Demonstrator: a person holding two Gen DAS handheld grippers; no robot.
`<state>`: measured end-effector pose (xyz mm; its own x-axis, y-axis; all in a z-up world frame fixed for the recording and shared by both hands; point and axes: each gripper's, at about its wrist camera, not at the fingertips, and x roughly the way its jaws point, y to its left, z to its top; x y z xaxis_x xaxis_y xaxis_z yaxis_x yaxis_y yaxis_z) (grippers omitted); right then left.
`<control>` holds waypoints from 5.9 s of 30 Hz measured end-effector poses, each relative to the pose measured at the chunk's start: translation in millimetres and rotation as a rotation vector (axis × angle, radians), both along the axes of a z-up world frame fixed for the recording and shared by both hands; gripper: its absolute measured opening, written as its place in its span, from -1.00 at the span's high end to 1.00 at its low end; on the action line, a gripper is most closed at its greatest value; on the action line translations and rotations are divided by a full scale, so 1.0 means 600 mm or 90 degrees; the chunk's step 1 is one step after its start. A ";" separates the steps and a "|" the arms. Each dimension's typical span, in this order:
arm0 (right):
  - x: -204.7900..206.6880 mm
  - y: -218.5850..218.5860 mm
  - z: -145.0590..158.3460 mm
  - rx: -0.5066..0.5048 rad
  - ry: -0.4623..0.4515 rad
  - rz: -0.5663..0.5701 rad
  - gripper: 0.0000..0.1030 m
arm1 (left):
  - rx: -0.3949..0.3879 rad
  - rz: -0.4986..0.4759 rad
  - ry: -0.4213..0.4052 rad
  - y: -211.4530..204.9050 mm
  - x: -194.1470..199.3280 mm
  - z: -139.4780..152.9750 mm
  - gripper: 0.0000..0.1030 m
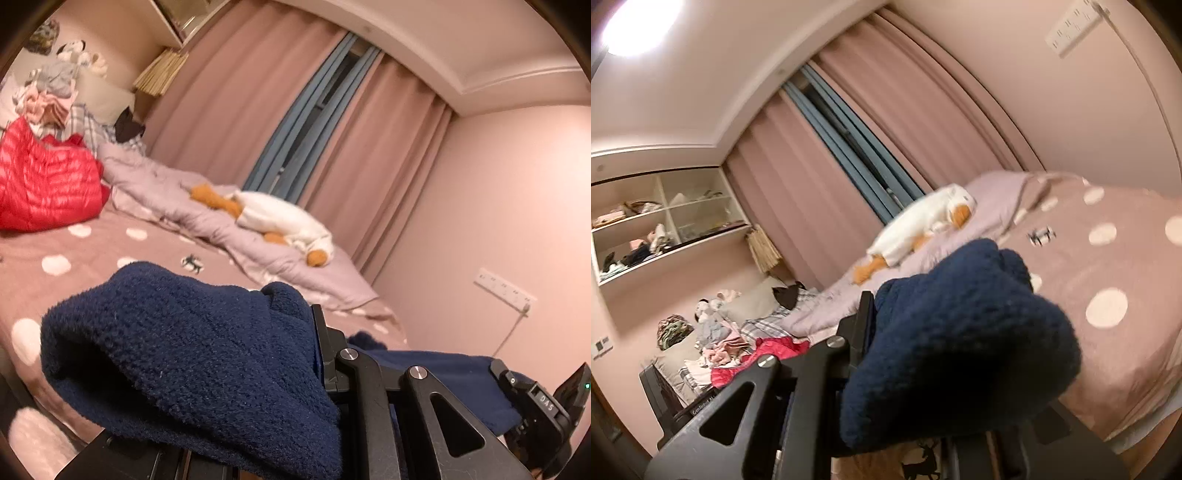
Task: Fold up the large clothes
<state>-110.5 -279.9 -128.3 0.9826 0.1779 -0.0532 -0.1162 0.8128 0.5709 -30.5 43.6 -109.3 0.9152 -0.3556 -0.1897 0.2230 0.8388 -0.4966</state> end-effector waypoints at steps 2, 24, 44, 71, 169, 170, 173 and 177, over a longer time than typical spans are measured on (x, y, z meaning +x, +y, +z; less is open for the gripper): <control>-0.018 0.001 0.014 -0.009 -0.015 0.004 0.75 | -0.005 -0.002 -0.013 0.003 -0.010 0.010 0.70; 0.153 -0.033 0.042 -0.005 0.107 0.010 0.67 | 0.025 -0.025 0.114 -0.027 0.209 0.010 0.70; 0.446 -0.093 -0.098 0.012 0.391 0.013 0.65 | 0.071 -0.063 0.311 -0.069 0.413 -0.172 0.55; 0.426 -0.116 -0.139 -0.110 0.283 -0.011 -0.72 | 0.136 -0.025 0.178 -0.085 0.432 -0.163 -0.79; 0.493 -0.070 -0.204 -0.327 0.380 -0.078 -0.57 | 0.380 0.030 0.222 -0.129 0.451 -0.230 -0.70; 0.490 -0.069 -0.204 -0.324 0.378 -0.077 -0.57 | 0.370 0.028 0.223 -0.126 0.451 -0.229 -0.70; 0.481 -0.072 -0.199 -0.306 0.366 -0.076 -0.57 | 0.322 0.039 0.218 -0.109 0.440 -0.218 -0.70; 0.455 -0.087 -0.184 -0.254 0.352 -0.098 -0.74 | 0.235 0.064 0.228 -0.068 0.420 -0.200 -0.71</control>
